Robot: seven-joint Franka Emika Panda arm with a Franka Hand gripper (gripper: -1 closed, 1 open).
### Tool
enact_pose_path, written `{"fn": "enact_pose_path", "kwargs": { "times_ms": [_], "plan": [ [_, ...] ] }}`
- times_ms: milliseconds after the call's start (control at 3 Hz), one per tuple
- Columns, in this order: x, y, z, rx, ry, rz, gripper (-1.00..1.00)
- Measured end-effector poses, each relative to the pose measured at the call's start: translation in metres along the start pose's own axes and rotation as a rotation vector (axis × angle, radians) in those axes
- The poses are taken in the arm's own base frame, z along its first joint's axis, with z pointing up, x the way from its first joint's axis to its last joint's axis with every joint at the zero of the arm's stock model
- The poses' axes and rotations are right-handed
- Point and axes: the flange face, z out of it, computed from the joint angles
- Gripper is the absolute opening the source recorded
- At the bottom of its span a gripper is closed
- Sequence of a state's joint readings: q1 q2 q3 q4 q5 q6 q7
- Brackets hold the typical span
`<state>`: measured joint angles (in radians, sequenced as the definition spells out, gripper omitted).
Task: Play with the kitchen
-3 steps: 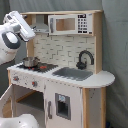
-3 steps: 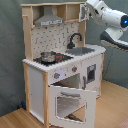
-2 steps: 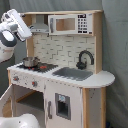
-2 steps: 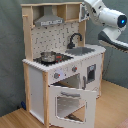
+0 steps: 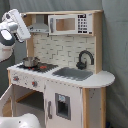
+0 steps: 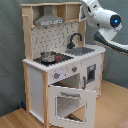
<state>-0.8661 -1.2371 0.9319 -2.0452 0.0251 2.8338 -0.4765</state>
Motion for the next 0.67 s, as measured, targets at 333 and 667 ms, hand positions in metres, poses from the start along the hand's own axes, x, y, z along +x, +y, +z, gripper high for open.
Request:
{"fn": "enact_pose_path", "kwargs": {
  "times_ms": [333, 667],
  "plan": [
    [-0.0035, -0.0072, 0.009, 0.014, -0.061, 0.076, 1.0],
    [-0.0086, -0.0127, 0.0124, 0.017, -0.136, 0.153, 1.0]
  ]
}}
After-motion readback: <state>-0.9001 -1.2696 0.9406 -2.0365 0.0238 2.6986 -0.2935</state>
